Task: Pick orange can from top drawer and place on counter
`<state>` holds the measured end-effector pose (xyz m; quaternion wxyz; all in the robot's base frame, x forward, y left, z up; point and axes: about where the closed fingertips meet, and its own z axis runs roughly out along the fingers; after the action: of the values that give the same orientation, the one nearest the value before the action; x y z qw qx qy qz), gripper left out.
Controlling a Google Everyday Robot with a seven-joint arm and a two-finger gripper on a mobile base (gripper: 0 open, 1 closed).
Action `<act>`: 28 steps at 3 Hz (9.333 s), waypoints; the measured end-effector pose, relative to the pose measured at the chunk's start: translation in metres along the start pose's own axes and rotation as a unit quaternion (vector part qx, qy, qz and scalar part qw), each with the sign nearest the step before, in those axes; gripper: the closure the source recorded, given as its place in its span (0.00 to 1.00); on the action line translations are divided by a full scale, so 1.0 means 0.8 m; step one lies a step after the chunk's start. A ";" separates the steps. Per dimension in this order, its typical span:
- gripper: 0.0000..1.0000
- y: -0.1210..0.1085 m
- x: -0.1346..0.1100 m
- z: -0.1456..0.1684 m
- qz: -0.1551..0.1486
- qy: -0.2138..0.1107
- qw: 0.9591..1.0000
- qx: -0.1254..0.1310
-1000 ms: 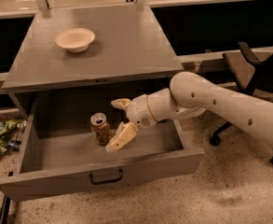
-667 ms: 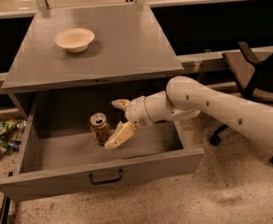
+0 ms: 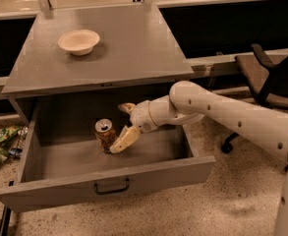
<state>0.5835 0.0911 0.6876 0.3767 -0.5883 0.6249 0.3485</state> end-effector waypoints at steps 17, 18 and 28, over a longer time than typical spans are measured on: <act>1.00 -0.235 -0.239 -0.219 0.011 0.046 0.992 0.119; 1.00 -0.255 -0.250 -0.226 0.000 0.041 0.990 0.136; 0.00 -0.329 -0.226 -0.156 0.083 -0.050 0.961 0.260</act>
Offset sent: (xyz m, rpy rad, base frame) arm 0.0078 0.0412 -0.0244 -0.0376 -0.0306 0.0792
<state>0.8432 0.0502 0.9079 0.5170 -0.3977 0.7213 0.2330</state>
